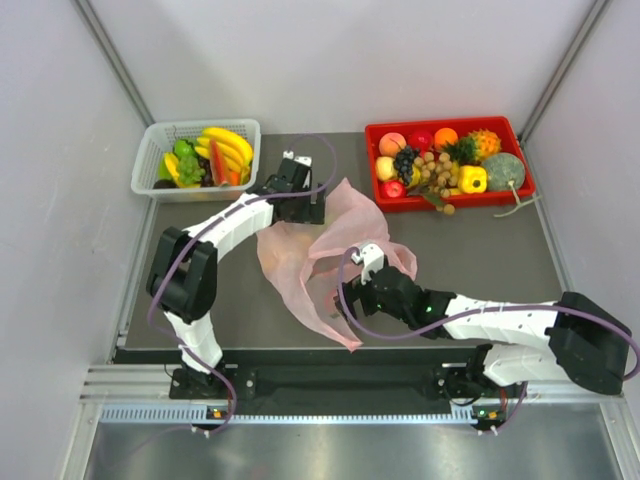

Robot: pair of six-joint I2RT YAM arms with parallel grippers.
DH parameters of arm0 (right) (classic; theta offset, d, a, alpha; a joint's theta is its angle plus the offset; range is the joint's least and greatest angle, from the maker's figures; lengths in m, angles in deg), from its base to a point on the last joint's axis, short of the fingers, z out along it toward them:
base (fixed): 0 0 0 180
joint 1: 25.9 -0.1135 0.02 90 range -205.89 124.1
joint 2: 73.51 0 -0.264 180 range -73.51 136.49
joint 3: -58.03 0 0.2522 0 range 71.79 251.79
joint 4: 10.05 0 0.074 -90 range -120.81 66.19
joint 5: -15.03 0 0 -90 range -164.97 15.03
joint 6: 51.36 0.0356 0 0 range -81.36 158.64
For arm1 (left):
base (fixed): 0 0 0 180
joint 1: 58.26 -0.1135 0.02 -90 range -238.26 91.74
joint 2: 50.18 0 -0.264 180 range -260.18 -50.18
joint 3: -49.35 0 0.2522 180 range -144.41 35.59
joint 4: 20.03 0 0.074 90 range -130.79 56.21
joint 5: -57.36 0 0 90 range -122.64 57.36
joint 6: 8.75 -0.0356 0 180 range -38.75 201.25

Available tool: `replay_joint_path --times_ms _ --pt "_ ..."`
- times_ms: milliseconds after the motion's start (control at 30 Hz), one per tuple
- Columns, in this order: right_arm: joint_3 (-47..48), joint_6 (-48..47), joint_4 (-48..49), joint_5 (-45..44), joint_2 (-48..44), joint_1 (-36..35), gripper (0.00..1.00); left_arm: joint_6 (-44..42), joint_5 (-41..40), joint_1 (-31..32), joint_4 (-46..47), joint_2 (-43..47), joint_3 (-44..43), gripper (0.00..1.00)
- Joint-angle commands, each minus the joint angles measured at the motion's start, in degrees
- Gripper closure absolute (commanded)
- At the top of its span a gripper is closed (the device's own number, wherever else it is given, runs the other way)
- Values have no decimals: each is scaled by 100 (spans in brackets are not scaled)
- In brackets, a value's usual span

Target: Untie the knot of the plastic bag and take out the fruit

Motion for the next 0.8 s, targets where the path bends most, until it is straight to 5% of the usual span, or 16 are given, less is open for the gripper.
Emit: replay_joint_path --times_ms 0,100,200,233,300,767 --pt "306 -51 77 172 25 42 0 -628 115 -67 94 -114 -361 1" --pt "341 -68 50 163 42 42 0 -856 297 -138 85 -326 -343 9" --pt "333 -68 7 93 7 42 1 -988 580 -208 68 -379 -264 43" --pt "333 -68 -2 67 -1 33 1 -980 806 -217 50 -353 -238 73" --pt "324 -51 -11 32 -54 33 1 -971 835 -226 58 -230 -185 99" --pt "447 107 49 -540 218 42 1 -260 2099 -208 -38 1343 658 100"
